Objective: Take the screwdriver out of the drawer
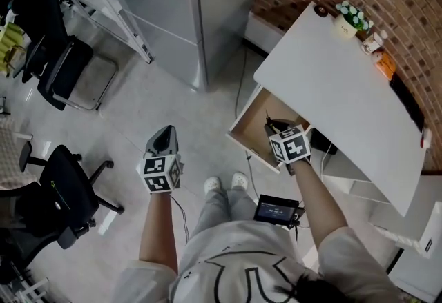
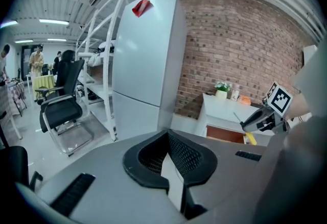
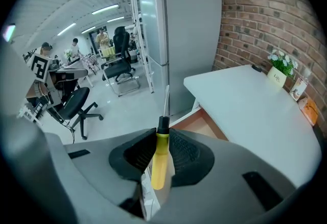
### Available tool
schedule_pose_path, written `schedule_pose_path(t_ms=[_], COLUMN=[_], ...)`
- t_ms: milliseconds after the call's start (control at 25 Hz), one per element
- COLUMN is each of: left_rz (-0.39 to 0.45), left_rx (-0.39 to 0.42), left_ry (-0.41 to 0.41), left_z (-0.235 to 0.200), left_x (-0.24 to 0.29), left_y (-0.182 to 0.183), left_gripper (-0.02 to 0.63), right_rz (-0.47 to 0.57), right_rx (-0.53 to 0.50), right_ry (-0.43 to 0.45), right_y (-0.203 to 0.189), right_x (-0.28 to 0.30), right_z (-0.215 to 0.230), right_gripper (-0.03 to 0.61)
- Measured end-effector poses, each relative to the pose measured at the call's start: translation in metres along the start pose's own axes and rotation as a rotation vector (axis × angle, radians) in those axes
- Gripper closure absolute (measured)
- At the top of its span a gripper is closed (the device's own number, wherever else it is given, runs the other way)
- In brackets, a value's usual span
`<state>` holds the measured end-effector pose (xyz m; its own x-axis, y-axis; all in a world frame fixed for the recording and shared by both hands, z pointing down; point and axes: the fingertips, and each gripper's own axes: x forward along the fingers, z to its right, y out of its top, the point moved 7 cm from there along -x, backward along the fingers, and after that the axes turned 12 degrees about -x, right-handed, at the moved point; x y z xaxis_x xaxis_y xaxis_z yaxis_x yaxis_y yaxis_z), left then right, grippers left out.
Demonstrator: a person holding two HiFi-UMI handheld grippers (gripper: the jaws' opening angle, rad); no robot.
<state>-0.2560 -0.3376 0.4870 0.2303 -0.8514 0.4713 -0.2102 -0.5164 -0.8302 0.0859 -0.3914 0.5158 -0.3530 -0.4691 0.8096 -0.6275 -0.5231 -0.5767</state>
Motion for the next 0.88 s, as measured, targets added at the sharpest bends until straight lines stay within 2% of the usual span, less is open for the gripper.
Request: schedule_pose_path(t_ms=[320, 560, 880], left_rz=[0.098, 0.213, 0.320], left_rx=[0.047, 0.087, 0.146], left_ry=[-0.060, -0.095, -0.151], left_z=[0.024, 0.036, 0.054], left_x=[-0.022, -0.037, -0.048], left_y=[0.040, 0.077, 0.116], left_gripper=[0.601, 0.601, 0.601], right_rz=[0.127, 0.258, 0.449], right_rx=[-0.035, -0.047, -0.036], right_ry=[-0.054, -0.140, -0.261], right_y=[0.021, 0.044, 0.067], right_x=[-0.058, -0.100, -0.151], right_z=[-0.001, 0.005, 0.010], right_gripper=[0.499, 0.499, 0.499])
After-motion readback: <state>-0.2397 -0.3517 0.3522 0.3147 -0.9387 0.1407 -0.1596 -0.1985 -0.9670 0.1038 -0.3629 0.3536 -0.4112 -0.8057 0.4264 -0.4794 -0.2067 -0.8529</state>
